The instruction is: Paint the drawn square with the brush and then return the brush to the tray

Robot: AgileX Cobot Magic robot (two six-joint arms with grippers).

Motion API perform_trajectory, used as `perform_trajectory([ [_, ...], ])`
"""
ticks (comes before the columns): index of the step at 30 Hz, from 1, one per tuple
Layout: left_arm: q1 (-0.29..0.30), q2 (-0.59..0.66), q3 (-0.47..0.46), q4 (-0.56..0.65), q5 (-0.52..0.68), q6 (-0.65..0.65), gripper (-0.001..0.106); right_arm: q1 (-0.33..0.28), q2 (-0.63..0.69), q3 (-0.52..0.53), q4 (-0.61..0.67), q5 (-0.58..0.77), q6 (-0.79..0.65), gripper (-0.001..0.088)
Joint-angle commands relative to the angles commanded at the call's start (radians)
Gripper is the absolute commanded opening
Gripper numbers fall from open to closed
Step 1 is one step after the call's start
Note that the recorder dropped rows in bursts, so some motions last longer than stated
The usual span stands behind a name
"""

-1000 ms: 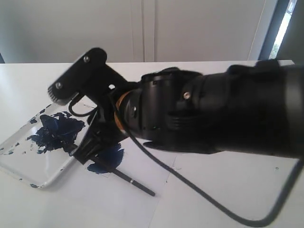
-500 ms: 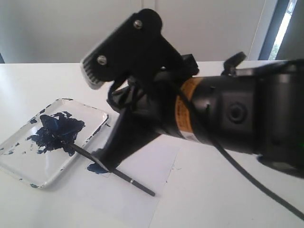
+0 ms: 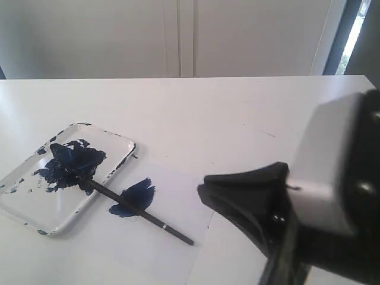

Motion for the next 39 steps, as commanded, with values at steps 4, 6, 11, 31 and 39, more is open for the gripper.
perform_trajectory([
  [4,0.0,0.0,0.032,0.045,-0.005,-0.055,0.0,0.0,-0.085,0.089,0.042,-0.091,0.005,0.0066],
  [6,0.0,0.0,0.041,0.059,-0.005,-0.058,0.0,0.0,-0.11,0.12,0.052,-0.118,0.005,0.0066],
  [11,0.0,0.0,0.063,0.074,-0.005,-0.061,0.0,0.0,-0.121,0.188,0.076,-0.191,0.002,0.0066],
  [31,0.0,0.0,0.134,0.106,0.0,-0.155,0.0,0.0,-0.121,0.356,0.251,-0.248,-0.132,0.0066],
  [39,0.0,0.0,0.134,0.065,-0.005,-0.161,0.0,0.0,-0.121,0.399,0.253,-0.25,-0.132,0.0066],
])
